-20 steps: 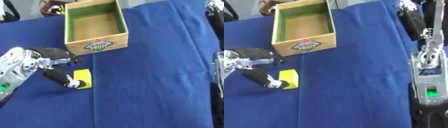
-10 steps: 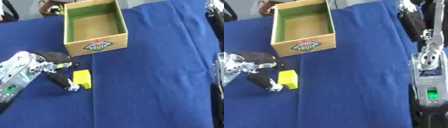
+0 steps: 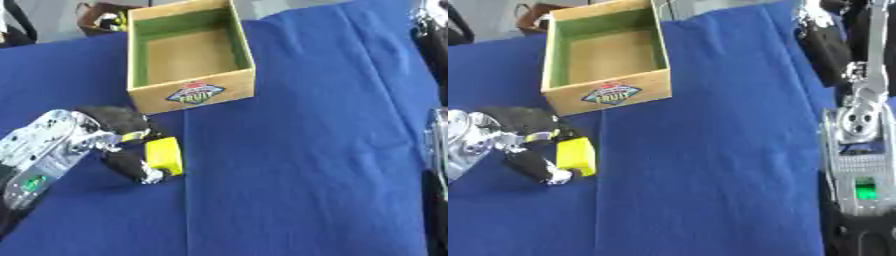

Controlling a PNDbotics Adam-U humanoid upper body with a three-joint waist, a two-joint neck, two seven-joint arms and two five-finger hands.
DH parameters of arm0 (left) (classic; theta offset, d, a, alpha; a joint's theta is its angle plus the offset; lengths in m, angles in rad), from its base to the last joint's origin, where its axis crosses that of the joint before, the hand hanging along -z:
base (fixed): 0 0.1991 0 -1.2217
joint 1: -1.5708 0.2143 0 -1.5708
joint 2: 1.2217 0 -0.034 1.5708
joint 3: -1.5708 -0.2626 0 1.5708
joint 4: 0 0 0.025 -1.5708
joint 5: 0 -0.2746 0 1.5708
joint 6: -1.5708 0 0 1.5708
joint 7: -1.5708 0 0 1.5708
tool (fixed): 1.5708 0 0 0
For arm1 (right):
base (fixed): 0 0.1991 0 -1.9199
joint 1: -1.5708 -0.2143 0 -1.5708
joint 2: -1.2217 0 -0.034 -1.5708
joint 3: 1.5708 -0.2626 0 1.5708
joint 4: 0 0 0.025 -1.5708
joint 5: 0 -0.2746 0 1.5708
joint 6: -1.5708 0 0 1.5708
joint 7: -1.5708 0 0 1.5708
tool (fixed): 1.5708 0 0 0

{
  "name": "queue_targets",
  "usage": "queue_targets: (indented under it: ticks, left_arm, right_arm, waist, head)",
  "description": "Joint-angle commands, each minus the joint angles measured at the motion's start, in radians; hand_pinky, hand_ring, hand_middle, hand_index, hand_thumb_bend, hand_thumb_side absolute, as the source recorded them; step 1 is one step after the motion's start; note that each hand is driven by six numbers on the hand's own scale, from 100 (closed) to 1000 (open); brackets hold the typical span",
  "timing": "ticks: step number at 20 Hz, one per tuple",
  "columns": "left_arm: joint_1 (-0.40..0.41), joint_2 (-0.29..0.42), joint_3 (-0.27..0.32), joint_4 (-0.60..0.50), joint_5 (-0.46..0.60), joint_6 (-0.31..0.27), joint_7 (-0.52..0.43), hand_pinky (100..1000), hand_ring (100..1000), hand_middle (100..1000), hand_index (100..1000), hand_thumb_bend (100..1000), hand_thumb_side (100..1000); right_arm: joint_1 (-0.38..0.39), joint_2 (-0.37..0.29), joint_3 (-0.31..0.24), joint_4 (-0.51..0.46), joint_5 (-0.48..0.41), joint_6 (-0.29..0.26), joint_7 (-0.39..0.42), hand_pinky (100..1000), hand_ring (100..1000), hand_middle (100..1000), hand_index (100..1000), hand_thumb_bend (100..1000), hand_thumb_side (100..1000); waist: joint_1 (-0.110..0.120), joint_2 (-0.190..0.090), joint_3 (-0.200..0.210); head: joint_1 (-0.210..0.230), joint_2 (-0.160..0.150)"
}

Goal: Pick up objects on the table and place them in the box.

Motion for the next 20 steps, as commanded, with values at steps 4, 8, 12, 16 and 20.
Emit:
queue_targets:
  ticks: [4,8,12,16,20]
  left_arm:
    - [-0.013,-0.003,-0.008,0.017,-0.037,-0.012,0.044,530,695,675,896,533,751]
    - [-0.01,-0.006,-0.012,0.024,-0.046,-0.014,0.061,423,608,576,814,356,681]
    - [-0.013,-0.002,0.002,-0.006,-0.027,0.01,0.095,310,533,488,741,118,627]
    - [-0.024,0.022,0.026,-0.075,0.013,0.045,0.104,244,494,450,709,100,624]
    - [-0.026,0.045,0.05,-0.128,0.036,0.082,0.098,234,489,444,704,100,626]
  right_arm:
    - [-0.009,-0.012,-0.007,-0.021,-0.016,0.003,0.004,764,728,590,702,100,521]
    - [-0.01,-0.012,-0.008,-0.021,-0.017,0.004,0.002,764,728,589,702,100,518]
    - [-0.008,-0.013,-0.009,-0.021,-0.018,0.011,0.002,765,728,587,701,100,514]
    - [-0.004,-0.015,-0.01,-0.021,-0.02,0.017,0.001,765,727,586,700,100,509]
    - [-0.001,-0.016,-0.01,-0.021,-0.02,0.018,0.003,765,727,585,700,100,509]
  waist:
    - [-0.005,-0.014,-0.001]
    - [-0.005,-0.013,-0.002]
    - [-0.005,-0.013,-0.002]
    - [-0.003,-0.016,0.001]
    - [-0.001,-0.019,0.002]
  head:
    - [0.002,-0.007]
    - [0.001,-0.008]
    - [-0.002,-0.007]
    - [-0.005,-0.007]
    - [-0.005,-0.008]
